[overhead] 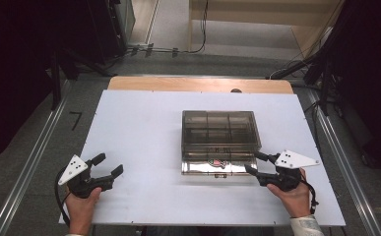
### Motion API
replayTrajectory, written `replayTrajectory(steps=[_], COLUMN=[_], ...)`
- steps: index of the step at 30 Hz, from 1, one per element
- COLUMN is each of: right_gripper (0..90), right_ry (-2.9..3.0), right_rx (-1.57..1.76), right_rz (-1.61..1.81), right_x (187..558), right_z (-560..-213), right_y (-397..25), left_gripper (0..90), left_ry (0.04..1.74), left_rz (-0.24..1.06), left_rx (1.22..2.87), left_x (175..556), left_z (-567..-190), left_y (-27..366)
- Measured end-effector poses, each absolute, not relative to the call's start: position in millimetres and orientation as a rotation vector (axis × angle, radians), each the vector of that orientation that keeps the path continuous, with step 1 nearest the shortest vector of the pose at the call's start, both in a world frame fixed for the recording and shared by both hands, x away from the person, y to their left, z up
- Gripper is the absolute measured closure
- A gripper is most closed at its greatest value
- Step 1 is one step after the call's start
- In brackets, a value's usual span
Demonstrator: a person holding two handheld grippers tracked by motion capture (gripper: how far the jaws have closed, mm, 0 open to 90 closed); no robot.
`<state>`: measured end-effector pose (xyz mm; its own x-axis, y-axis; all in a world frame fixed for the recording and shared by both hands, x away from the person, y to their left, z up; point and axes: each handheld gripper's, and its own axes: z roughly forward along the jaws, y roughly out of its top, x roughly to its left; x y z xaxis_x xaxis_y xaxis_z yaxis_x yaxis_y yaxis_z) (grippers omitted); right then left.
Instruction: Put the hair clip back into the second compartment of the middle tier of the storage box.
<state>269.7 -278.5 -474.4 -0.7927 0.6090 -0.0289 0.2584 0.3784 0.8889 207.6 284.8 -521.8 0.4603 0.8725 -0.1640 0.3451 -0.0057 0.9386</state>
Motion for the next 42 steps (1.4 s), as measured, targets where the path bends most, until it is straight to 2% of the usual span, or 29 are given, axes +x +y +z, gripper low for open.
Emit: replayTrajectory(steps=[26, 42], right_gripper=[33.0, 30.6], right_ry=[2.186, 2.156], right_rx=[0.887, 0.968], right_rz=[1.355, 1.264], right_x=[262, 253], right_z=[-486, -497], right_y=[-350, -378], left_gripper=[14.8, 14.7], left_ry=[1.091, 1.098], left_rz=[0.588, 0.589], left_rx=[1.585, 1.580], left_x=[207, 207], left_z=[-522, -522], left_y=[285, 285])
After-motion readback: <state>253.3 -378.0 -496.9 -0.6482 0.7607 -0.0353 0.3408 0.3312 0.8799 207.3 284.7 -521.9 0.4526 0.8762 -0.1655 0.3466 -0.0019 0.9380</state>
